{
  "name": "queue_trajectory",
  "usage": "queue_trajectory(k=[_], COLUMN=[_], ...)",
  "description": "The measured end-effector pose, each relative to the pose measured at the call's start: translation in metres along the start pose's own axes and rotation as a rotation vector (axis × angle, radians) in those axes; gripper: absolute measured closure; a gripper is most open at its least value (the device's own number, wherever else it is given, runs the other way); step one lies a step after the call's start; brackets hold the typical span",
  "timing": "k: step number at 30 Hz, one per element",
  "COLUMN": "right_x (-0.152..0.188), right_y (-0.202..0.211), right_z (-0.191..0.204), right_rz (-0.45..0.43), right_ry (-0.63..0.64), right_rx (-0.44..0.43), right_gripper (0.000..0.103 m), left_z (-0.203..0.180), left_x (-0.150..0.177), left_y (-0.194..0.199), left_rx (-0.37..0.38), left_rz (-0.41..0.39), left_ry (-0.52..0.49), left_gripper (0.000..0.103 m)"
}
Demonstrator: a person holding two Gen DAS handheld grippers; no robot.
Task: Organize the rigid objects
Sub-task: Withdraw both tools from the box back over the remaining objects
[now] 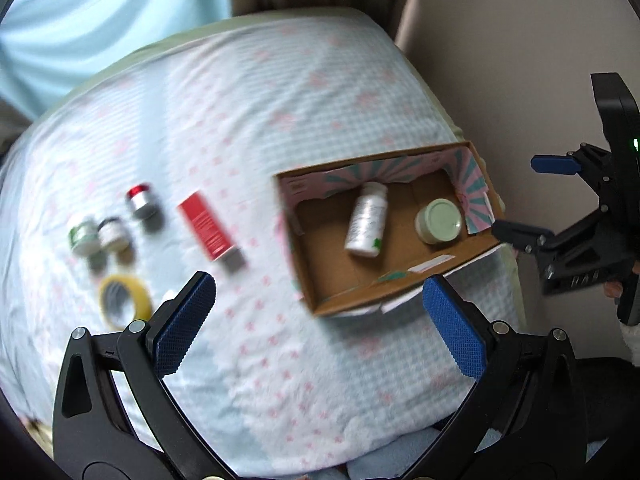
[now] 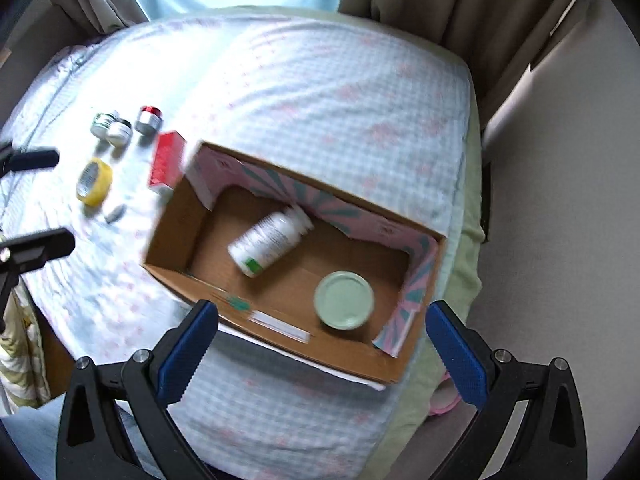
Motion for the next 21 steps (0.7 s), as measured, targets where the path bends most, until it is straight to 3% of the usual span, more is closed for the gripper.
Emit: queue_trajectory(k=[13, 21], right_x=[-0.062, -0.105], right_y=[0.058, 0.056], right_z=[0.133, 0.218], right_rz=[-0.106, -0.103], right_ry=[-0.052, -0.122], right_rx=[-0.051, -0.094], right_gripper=[0.0, 0.0], left_z=[0.156, 0.243], left_x=[0.078, 0.113], left_y=[0.086, 0.093], left_rx=[-0.081, -0.083], left_rz=[-0.075, -0.072], left_ry=[0.108, 0.098], left_gripper=[0.0, 0.0])
Point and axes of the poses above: each gripper's, at about its wrist camera, not at the fingertips, and y roughly against the way its jaws point, z to its left, x to its underside, the point moved 9 cm from there along -y, roughly the way its jaws point, and after that the axes turned 4 degrees about x, right-handed, at the moved point
